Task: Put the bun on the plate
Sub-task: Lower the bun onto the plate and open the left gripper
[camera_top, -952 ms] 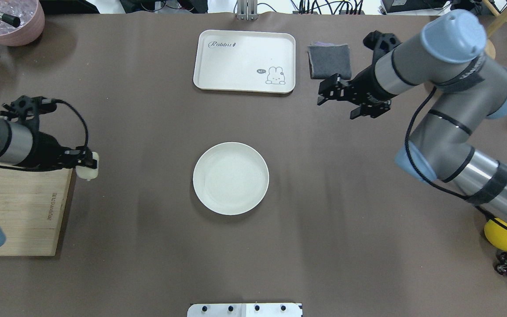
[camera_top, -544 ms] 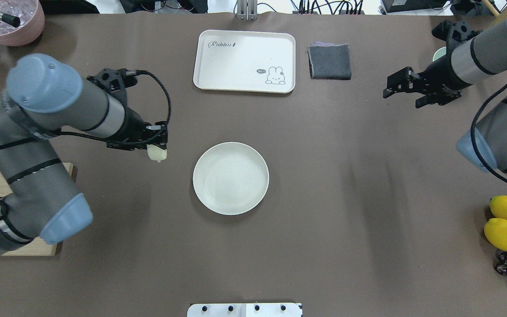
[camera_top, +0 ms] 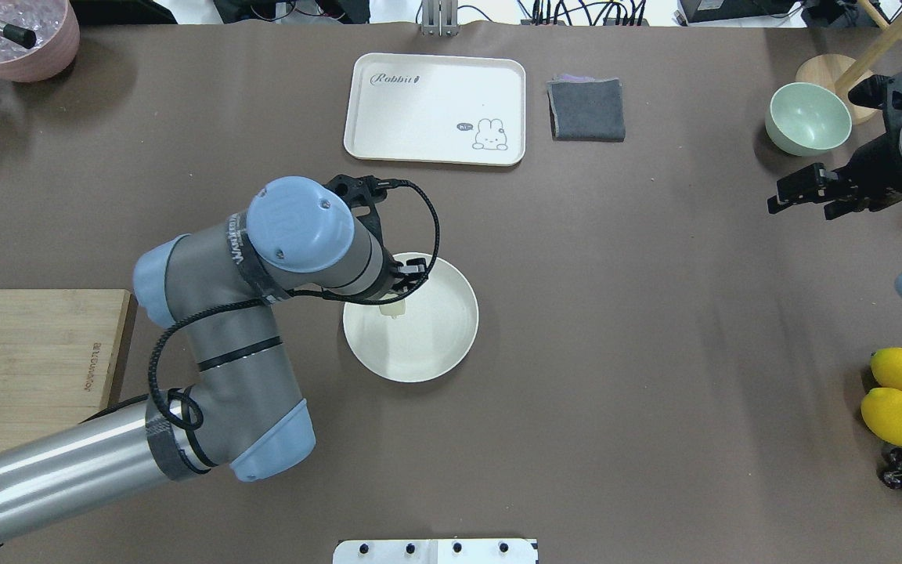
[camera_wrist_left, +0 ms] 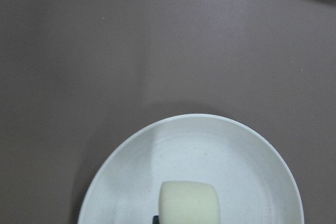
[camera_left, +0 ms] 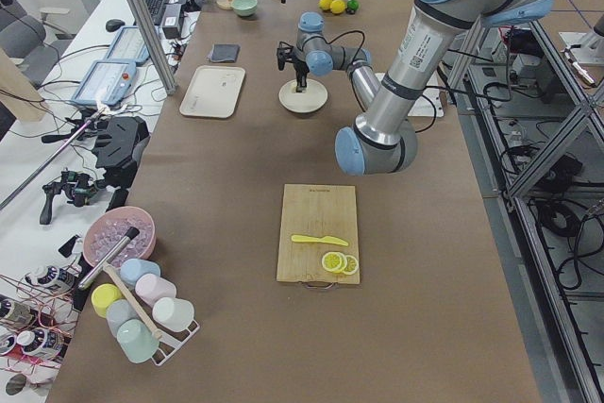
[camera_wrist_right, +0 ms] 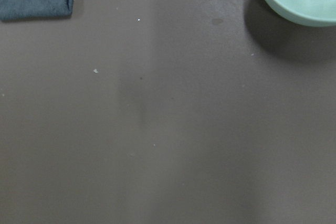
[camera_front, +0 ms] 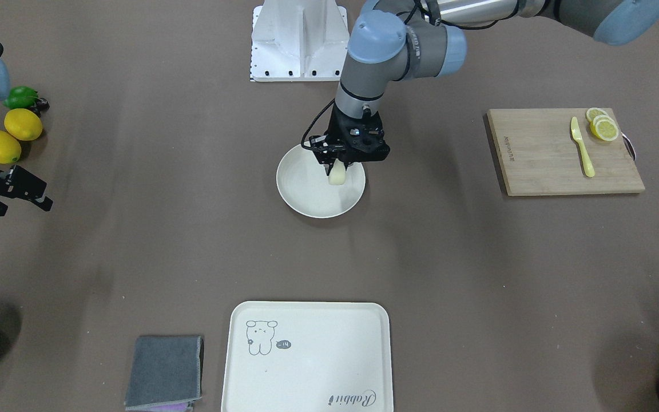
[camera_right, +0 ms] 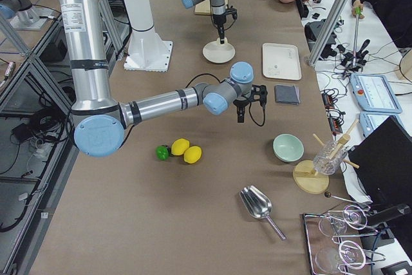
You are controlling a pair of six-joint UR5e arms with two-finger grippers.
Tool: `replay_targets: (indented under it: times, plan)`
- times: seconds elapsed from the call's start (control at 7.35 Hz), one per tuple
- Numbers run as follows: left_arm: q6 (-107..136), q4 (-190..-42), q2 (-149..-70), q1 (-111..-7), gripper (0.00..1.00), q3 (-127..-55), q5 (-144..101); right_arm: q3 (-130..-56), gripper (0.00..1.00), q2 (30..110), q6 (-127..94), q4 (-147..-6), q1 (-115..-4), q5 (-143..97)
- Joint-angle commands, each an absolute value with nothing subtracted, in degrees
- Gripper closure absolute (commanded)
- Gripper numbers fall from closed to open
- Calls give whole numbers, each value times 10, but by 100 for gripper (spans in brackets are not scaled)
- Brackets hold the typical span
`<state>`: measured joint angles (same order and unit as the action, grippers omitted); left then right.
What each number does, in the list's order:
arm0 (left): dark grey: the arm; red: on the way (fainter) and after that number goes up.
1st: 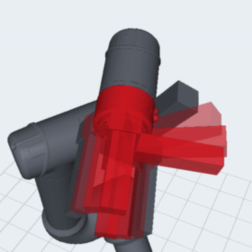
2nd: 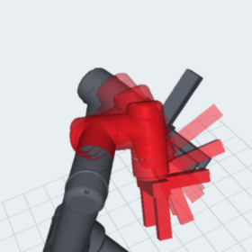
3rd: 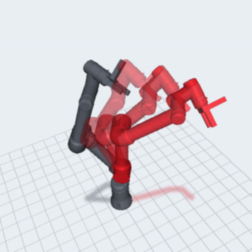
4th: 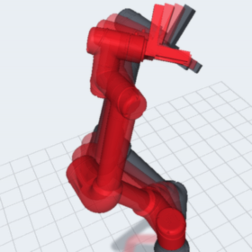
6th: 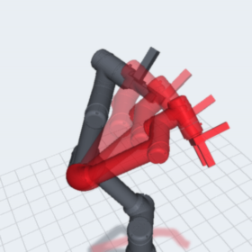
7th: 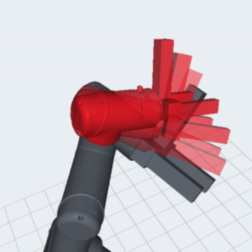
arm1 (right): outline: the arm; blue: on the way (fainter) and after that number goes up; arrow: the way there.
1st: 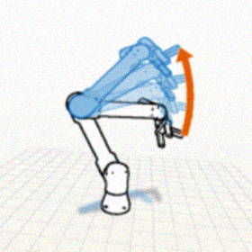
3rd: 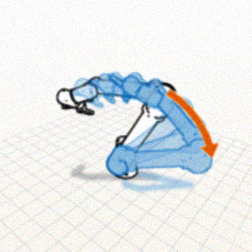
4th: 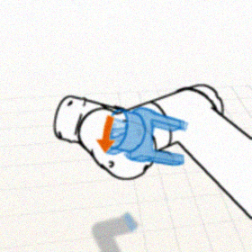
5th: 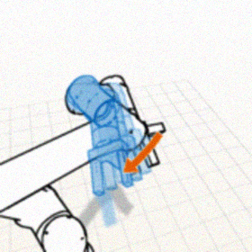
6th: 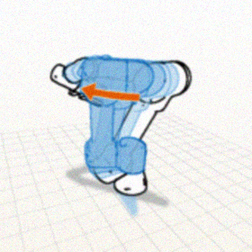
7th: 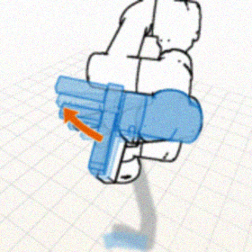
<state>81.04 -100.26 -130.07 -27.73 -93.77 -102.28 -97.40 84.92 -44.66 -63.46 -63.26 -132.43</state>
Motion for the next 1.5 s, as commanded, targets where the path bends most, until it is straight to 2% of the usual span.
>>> replay_targets:
  times: [0.0,0.41,0.54,0.68,0.95,1.22,1.36]
  plan:
    - [816,-1047,-1324,-262,64,-872,-1005,-963,0,854,-412,-635,-635,-1327]
    - [815,-1086,-1323,-252,61,-849,-1004,-960,0,851,-412,-636,-635,-1328]
    - [815,-1085,-1323,-252,56,-851,-1005,-952,1,849,-412,-634,-635,-1328]
    - [813,-1085,-1323,-253,27,-853,-1005,-949,1,849,-412,-633,-635,-1328]
    - [809,-1084,-1321,-255,4,-857,-1005,-947,0,848,-413,-633,-635,-1325]
    - [780,-1058,-1307,-289,3,-892,-1023,-950,0,848,-412,-635,-648,-1329]
    - [731,-999,-1284,-316,3,-934,-1036,-948,0,850,-411,-639,-664,-1328]
